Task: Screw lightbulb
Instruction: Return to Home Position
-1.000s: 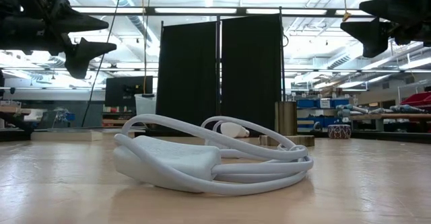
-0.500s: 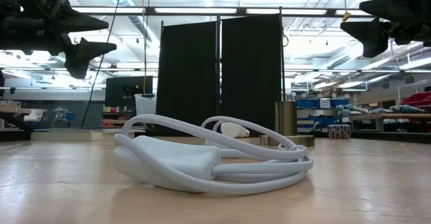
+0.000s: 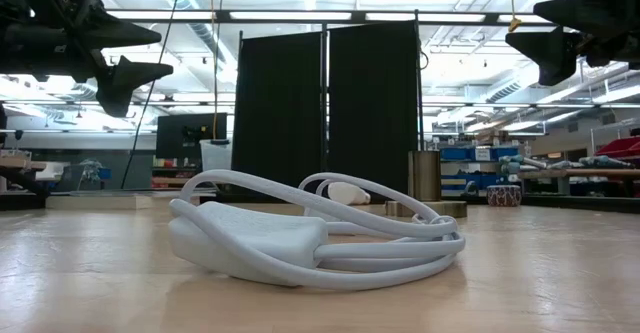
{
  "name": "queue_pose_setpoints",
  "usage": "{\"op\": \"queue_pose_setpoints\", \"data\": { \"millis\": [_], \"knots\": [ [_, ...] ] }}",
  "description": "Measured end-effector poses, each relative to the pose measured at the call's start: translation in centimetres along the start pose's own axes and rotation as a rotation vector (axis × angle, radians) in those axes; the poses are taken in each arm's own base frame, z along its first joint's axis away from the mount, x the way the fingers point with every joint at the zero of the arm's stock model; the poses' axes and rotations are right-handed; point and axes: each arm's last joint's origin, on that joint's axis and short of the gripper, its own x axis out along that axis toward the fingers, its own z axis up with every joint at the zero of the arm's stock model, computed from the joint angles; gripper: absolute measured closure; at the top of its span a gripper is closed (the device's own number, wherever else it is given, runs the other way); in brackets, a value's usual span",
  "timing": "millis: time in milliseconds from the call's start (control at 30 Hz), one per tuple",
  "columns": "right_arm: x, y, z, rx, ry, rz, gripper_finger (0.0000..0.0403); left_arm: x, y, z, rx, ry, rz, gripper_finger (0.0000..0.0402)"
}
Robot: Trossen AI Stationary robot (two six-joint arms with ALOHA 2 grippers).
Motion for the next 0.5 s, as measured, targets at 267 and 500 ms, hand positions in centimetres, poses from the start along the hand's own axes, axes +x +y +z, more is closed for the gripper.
{"op": "queue_pose_setpoints", "data": {
  "millis": [267, 500],
  "knots": [
    [0.0, 0.0, -0.01, 0.0, 0.0, 0.0, 0.0111, 0.0, 0.0, 0.0, 0.0, 0.0, 0.0, 0.016],
    [0.0, 0.0, 0.0, 0.0, 0.0, 0.0, 0.0111, 0.0, 0.0, -0.01, 0.0, 0.0, 0.0, 0.016]
  ]
}}
